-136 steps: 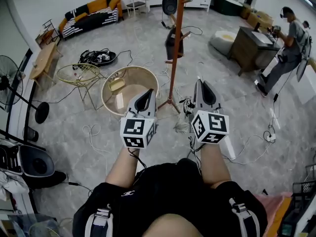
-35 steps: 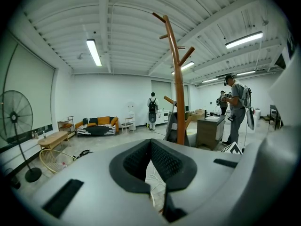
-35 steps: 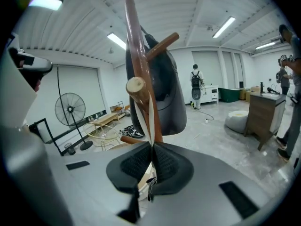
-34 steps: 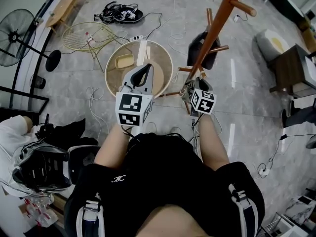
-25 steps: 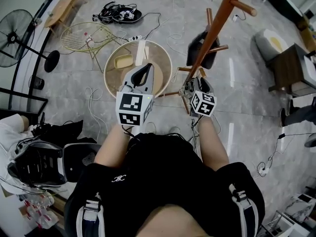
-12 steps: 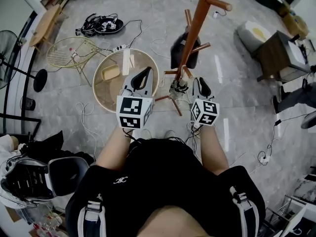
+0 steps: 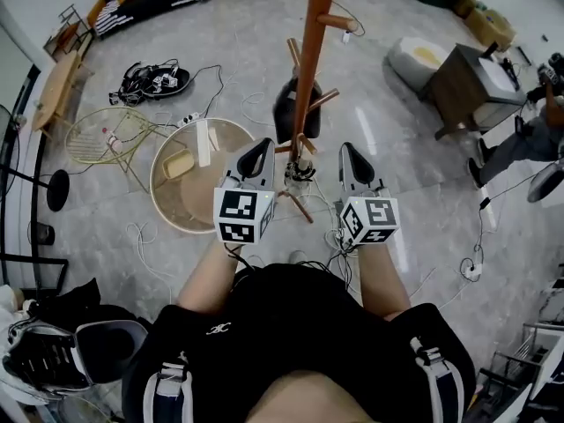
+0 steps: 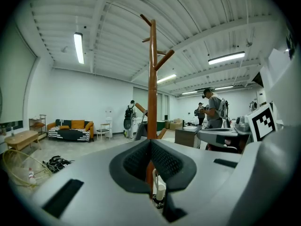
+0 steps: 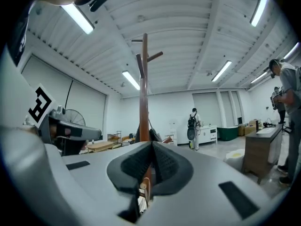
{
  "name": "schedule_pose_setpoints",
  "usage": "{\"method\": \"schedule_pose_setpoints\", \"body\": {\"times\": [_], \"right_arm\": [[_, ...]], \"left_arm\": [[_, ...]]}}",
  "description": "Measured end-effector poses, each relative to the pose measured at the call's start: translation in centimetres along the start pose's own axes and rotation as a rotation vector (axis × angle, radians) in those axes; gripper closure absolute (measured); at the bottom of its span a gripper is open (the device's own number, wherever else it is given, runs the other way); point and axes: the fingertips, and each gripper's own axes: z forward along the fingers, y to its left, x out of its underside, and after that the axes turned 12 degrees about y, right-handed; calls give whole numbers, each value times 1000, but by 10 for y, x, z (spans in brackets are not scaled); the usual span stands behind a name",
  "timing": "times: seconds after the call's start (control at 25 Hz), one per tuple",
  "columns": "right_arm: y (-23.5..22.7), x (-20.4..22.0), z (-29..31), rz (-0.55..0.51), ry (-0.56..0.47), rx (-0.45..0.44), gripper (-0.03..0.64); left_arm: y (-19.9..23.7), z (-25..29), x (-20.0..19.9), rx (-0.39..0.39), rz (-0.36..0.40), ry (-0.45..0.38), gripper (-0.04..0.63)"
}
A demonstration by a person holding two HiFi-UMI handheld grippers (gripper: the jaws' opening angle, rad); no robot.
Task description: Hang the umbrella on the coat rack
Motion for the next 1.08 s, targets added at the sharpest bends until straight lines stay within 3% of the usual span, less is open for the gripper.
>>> {"method": "schedule_pose_setpoints", "body": {"times": [0.32,1.08], "right_arm": [[-9,-27,-15,21,-34,91,603],[1,-28,0,69,-51,87,603]], "left_arm": [[-11,3,-13,47,28,-12,578],[6,3,-18,60,47,-16,578]]}}
